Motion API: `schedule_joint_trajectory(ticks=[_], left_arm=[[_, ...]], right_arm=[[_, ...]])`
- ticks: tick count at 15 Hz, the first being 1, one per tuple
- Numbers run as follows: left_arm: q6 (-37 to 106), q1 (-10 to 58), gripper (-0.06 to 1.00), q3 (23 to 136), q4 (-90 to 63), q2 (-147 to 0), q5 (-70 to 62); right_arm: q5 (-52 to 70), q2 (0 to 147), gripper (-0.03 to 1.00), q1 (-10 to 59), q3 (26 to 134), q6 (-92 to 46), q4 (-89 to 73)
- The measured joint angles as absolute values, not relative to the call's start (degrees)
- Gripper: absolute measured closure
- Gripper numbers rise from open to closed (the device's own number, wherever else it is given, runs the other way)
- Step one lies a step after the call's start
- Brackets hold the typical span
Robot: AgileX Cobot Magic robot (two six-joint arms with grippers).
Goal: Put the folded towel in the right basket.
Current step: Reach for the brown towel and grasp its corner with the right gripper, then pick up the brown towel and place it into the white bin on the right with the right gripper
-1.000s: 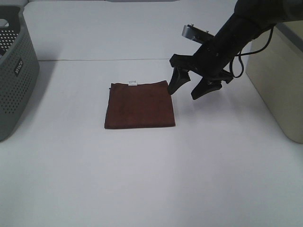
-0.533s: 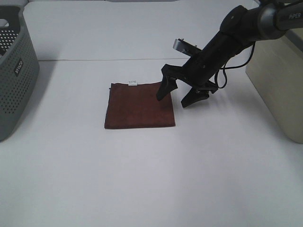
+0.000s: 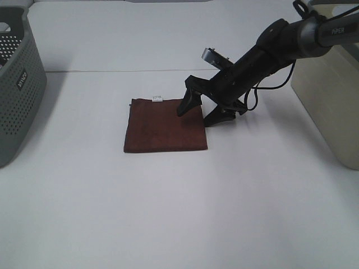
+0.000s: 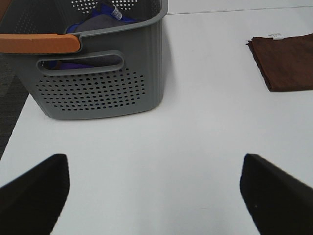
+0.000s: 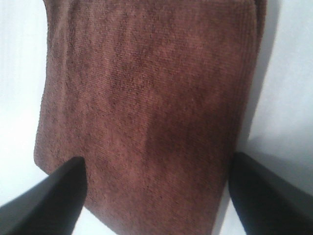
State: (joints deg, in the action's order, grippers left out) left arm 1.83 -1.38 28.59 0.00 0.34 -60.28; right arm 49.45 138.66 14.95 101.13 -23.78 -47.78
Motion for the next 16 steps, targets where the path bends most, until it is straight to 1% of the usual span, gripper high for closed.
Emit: schedule_joint_trajectory(ticks=[2, 5, 6, 7, 9, 10, 11, 13, 16], left_arm=[[1.8, -1.4, 0.06, 28.6, 0.0, 0.3, -60.3], [1.8, -1.4, 0.06, 28.6, 0.0, 0.3, -60.3], [1.8, -1.4, 0.06, 28.6, 0.0, 0.3, -60.3], [1.8, -1.4, 0.06, 28.6, 0.0, 0.3, -60.3], [1.8, -1.4, 0.06, 28.6, 0.0, 0.3, -60.3], [1.8, -1.4, 0.06, 28.6, 0.0, 0.3, -60.3], [1.8, -1.4, 0.06, 28.6, 0.0, 0.3, -60.3], [1.8, -1.4, 0.06, 28.6, 0.0, 0.3, -60.3], [1.8, -1.4, 0.06, 28.6, 0.0, 0.3, -60.3]], right_arm=[[47.6, 139.0, 0.24, 16.6, 101.1, -25.8, -49.3], [43.4, 139.4, 0.32, 21.4, 101.1, -26.8, -50.0], [42.2, 139.6, 0.40, 22.5, 101.1, -26.8, -49.9], [41.7, 139.8, 0.55, 22.9, 101.1, -26.8, -49.9], [40.8, 139.8, 0.77, 22.6, 101.1, -24.6, -49.2], [40.6, 139.8, 0.87, 22.3, 101.1, -22.6, -48.4], [40.6, 139.8, 0.93, 22.1, 101.1, -21.0, -47.4], [41.5, 139.8, 0.93, 21.5, 101.1, -20.2, -46.8], [45.8, 138.1, 0.93, 19.7, 101.1, -19.5, -45.9]])
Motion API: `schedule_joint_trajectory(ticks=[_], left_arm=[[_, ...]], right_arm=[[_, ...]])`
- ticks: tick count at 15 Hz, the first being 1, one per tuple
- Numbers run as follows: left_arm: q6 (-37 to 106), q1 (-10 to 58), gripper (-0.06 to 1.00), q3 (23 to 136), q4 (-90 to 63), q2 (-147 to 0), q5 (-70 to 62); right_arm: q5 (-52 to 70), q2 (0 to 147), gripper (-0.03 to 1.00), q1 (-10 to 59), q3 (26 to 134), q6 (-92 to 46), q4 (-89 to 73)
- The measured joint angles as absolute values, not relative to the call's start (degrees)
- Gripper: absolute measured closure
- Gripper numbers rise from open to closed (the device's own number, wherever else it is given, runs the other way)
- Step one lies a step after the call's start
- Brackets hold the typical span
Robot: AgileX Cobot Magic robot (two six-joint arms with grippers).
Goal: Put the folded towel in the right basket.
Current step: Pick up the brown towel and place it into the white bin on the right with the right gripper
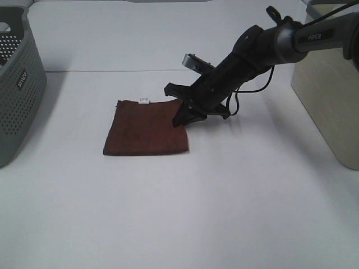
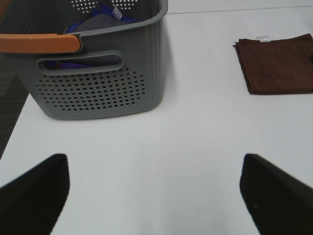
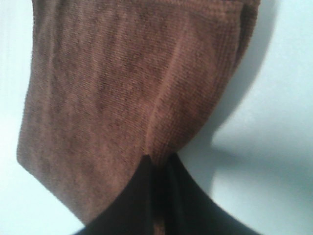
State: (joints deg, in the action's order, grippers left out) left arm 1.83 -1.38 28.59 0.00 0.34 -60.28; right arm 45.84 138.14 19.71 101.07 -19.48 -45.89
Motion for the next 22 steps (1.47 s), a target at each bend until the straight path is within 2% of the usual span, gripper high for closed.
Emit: schedule_joint_trajectory(ticks=[5, 12, 19, 22], left_arm=[[1.8, -1.4, 0.06, 28.6, 0.0, 0.3, -60.3], [1.8, -1.4, 0.06, 28.6, 0.0, 0.3, -60.3], [1.8, -1.4, 0.06, 28.6, 0.0, 0.3, -60.3], [1.8, -1.4, 0.06, 28.6, 0.0, 0.3, -60.3]], right_arm=[[54.4, 130.3, 0.93, 18.7, 105.5, -18.4, -37.5], [66.2, 121.9, 0.93, 18.7, 116.3, -12.9, -17.4], [69.7, 114.0, 0.93, 18.7, 120.4, -11.7, 7.6], [69.7, 110.3, 0.93, 15.3, 120.4, -11.8, 9.4]])
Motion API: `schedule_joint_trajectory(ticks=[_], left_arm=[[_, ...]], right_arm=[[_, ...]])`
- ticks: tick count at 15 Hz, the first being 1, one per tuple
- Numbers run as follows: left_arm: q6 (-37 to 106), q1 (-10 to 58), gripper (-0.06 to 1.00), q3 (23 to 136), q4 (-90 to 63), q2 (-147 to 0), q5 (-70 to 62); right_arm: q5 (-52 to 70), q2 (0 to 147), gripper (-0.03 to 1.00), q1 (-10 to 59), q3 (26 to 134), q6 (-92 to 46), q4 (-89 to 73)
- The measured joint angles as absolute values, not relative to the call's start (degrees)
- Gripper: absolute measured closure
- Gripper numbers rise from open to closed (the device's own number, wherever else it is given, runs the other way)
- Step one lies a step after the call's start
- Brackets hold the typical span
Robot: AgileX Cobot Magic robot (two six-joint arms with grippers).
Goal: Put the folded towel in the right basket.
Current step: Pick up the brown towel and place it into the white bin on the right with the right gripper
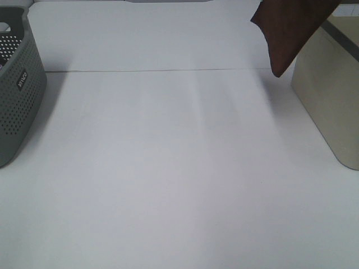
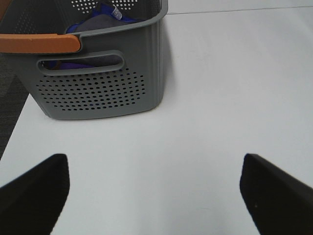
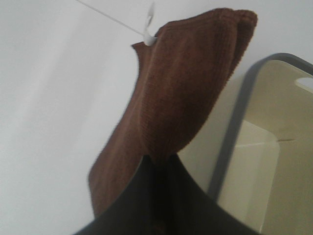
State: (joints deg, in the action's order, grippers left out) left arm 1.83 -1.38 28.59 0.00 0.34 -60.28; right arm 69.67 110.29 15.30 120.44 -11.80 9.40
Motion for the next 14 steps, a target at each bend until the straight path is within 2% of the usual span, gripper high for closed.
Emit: schedule_joint_trajectory(ticks=[2, 3, 4, 8, 10, 14], left_arm=[[1.8, -1.4, 0.06, 28.6, 0.0, 0.3, -60.3], [1.8, -1.4, 0.06, 28.6, 0.0, 0.3, -60.3], [1.8, -1.4, 0.06, 28.6, 0.0, 0.3, -60.3], [1.8, -1.4, 0.06, 28.6, 0.0, 0.3, -60.3], [1.8, -1.4, 0.06, 28.6, 0.0, 0.3, -60.3], [1.8, -1.4, 0.06, 28.6, 0.0, 0.3, -60.3]], right_arm=[[69.7, 108.9, 0.93, 9.6, 120.6, -11.8, 7.1], [69.7, 108.5, 0.93, 2.5, 120.6, -12.0, 4.0], [69.7, 108.5, 0.93, -1.3, 120.6, -12.6, 1.5], [69.7, 109.5, 0.93, -12.5, 120.6, -15.0, -5.6], [69.7, 112.0, 0.93, -15.1, 120.6, -16.4, -8.6], [69.8, 117.0, 0.93, -15.3, 120.6, -16.5, -8.4]])
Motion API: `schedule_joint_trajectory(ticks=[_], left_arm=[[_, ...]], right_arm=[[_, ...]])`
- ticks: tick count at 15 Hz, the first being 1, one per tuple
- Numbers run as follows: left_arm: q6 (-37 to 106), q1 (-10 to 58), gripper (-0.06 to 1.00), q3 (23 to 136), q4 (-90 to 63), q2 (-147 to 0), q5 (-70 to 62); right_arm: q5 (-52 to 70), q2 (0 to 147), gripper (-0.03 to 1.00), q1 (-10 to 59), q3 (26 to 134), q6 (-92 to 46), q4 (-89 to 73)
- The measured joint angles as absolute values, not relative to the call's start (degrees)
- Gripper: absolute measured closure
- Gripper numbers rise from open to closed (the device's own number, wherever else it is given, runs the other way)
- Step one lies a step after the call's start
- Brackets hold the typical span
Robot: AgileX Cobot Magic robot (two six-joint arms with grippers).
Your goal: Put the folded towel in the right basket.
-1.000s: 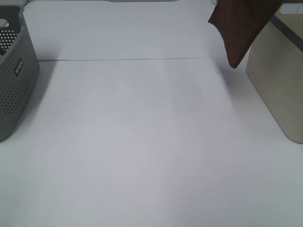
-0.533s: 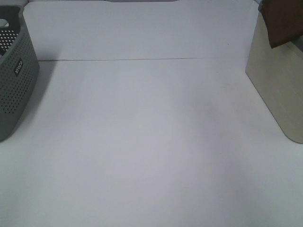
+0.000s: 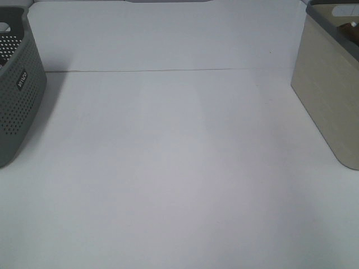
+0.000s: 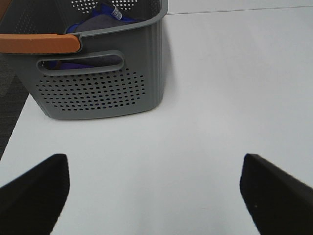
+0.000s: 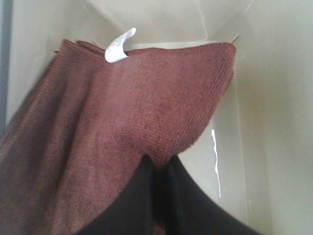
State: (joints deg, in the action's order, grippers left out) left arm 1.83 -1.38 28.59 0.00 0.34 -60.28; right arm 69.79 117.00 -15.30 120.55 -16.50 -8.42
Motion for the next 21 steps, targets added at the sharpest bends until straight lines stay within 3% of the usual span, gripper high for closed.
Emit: schedule_joint_trajectory(ticks=[3, 4, 7, 8, 9, 18, 21], left_arm=[[1.8, -1.4, 0.06, 28.6, 0.0, 0.3, -60.3], [1.8, -1.4, 0.06, 28.6, 0.0, 0.3, -60.3], [1.8, -1.4, 0.06, 28.6, 0.0, 0.3, -60.3], [1.8, -1.4, 0.06, 28.6, 0.0, 0.3, -60.3], [1.8, -1.4, 0.06, 28.6, 0.0, 0.3, -60.3], [1.8, -1.4, 0.06, 28.6, 0.0, 0.3, -60.3], [1.8, -1.4, 0.06, 28.6, 0.0, 0.3, -60.3]], right_arm=[[69.8, 119.9, 0.91, -15.3, 120.6, -16.2, -7.3], [69.8, 120.7, 0.82, -15.3, 120.6, -15.8, -6.9], [69.7, 121.7, 0.25, -15.3, 120.6, -10.8, -2.4], [69.7, 121.7, 0.12, -15.3, 120.6, -9.3, 0.0], [69.7, 121.6, 0.04, -15.3, 120.6, -8.2, 1.1], [69.8, 113.0, 0.00, -14.6, 120.6, -8.0, -15.1], [69.8, 107.1, 0.00, -6.3, 120.6, -8.9, -12.1]])
